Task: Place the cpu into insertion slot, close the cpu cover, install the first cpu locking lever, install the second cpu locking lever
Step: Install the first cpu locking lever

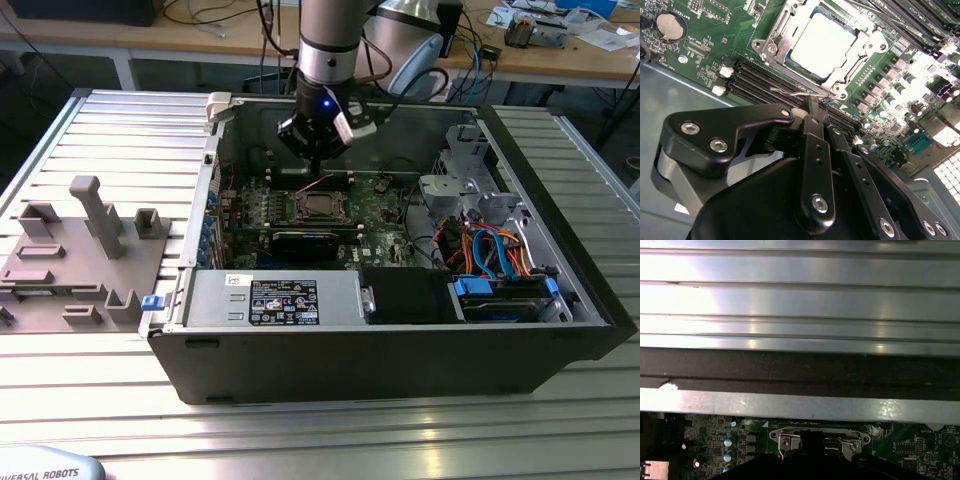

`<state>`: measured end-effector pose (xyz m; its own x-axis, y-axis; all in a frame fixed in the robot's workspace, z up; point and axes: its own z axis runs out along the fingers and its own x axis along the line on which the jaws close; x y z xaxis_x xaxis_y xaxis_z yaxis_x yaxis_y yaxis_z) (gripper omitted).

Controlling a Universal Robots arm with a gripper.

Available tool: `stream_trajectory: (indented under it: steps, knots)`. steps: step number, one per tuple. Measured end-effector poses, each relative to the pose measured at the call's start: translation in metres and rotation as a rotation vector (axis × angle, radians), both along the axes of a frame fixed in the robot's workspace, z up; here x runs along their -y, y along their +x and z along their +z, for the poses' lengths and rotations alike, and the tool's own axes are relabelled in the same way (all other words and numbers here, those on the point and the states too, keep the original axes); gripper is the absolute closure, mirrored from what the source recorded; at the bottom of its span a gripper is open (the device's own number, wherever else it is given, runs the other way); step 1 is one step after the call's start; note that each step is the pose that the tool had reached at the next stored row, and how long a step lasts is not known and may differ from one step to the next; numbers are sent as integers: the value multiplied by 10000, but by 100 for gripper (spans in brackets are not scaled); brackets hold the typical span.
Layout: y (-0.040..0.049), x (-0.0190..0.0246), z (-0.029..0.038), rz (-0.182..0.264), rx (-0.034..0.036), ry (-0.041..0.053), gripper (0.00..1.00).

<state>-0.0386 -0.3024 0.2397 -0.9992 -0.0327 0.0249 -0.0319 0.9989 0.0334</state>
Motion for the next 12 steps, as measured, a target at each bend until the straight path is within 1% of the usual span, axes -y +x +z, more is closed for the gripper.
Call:
stream_trajectory:
  steps: [5,10,12]
  knots:
    - [-2,0,-45,7,0,-1,89]
    - [-3,-3,-61,149,-2,-2,89]
    - [-3,-11,-69,152,0,0,89]
